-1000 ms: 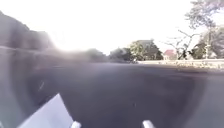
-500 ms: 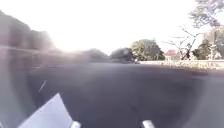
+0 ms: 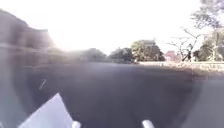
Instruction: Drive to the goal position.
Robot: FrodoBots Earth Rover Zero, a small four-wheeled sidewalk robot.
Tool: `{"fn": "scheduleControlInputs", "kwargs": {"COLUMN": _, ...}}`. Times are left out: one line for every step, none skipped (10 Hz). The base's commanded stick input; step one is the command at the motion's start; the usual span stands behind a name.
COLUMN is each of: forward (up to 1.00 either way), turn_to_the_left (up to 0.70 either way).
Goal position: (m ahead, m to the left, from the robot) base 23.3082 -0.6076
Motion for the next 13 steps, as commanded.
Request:
{"fn": "scheduleControlInputs", "kwargs": {"forward": 0.85, "turn_to_the_left": 0.0}}
{"fn": "scheduleControlInputs", "kwargs": {"forward": 0.85, "turn_to_the_left": 0.0}}
{"fn": "scheduleControlInputs", "kwargs": {"forward": 0.85, "turn_to_the_left": 0.0}}
{"fn": "scheduleControlInputs", "kwargs": {"forward": 0.85, "turn_to_the_left": 0.0}}
{"fn": "scheduleControlInputs", "kwargs": {"forward": 0.85, "turn_to_the_left": 0.0}}
{"fn": "scheduleControlInputs", "kwargs": {"forward": 0.85, "turn_to_the_left": 0.0}}
{"fn": "scheduleControlInputs", "kwargs": {"forward": 0.85, "turn_to_the_left": 0.0}}
{"fn": "scheduleControlInputs", "kwargs": {"forward": 0.85, "turn_to_the_left": 0.0}}
{"fn": "scheduleControlInputs", "kwargs": {"forward": 0.85, "turn_to_the_left": 0.0}}
{"fn": "scheduleControlInputs", "kwargs": {"forward": 0.85, "turn_to_the_left": 0.0}}
{"fn": "scheduleControlInputs", "kwargs": {"forward": 0.85, "turn_to_the_left": 0.0}}
{"fn": "scheduleControlInputs", "kwargs": {"forward": 0.85, "turn_to_the_left": 0.0}}
{"fn": "scheduleControlInputs", "kwargs": {"forward": 0.85, "turn_to_the_left": 0.0}}
